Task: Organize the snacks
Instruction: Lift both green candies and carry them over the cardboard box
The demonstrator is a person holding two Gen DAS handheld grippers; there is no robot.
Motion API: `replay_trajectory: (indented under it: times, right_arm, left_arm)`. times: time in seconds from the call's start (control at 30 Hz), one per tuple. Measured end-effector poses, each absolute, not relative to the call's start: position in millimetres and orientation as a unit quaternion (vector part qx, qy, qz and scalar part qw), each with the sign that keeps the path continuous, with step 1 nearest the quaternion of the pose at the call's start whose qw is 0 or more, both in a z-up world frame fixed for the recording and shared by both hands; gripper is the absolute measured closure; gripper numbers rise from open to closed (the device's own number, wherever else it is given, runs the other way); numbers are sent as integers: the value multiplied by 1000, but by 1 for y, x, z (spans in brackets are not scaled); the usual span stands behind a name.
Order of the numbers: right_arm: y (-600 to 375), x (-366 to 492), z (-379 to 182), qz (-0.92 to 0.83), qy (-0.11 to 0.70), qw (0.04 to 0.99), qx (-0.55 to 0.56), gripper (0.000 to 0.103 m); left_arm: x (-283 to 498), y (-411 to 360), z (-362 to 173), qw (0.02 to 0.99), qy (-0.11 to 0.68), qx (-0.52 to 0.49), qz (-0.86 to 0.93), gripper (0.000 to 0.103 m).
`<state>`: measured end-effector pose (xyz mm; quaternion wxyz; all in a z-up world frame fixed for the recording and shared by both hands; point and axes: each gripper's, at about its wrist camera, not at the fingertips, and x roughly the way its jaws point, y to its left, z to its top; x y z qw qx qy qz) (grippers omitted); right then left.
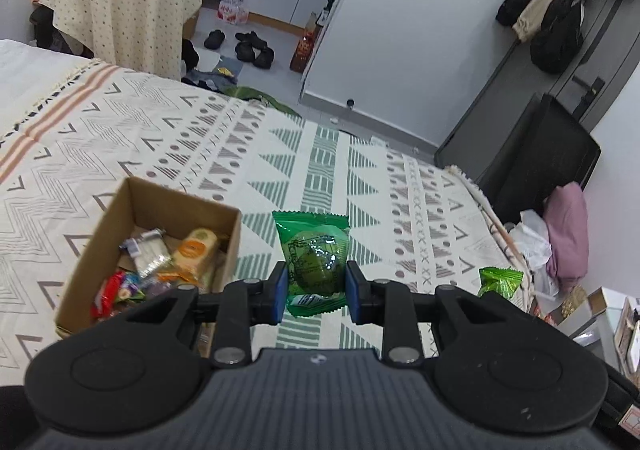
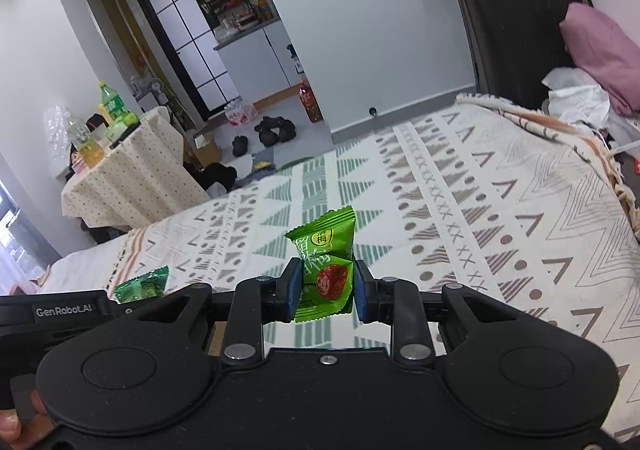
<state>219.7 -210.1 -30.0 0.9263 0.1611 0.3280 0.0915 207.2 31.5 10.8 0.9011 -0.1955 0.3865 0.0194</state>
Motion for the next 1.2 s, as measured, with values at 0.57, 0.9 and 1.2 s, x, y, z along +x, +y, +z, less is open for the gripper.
replay_trajectory:
  times: [0.57,0.9,1.2]
  right_arm:
    - [-147,212,-6,127,320,929,136,77]
    - [-100,221,-13,169,340,916,129,77]
    - [-68,234,-25,198,368,900,125,77]
  left_arm:
    - [188,106,28,898,381,-218,31,74]
    - [192,147,17,890,389,-231,54,74]
    - [206,169,-9,873,419,-239,71,74]
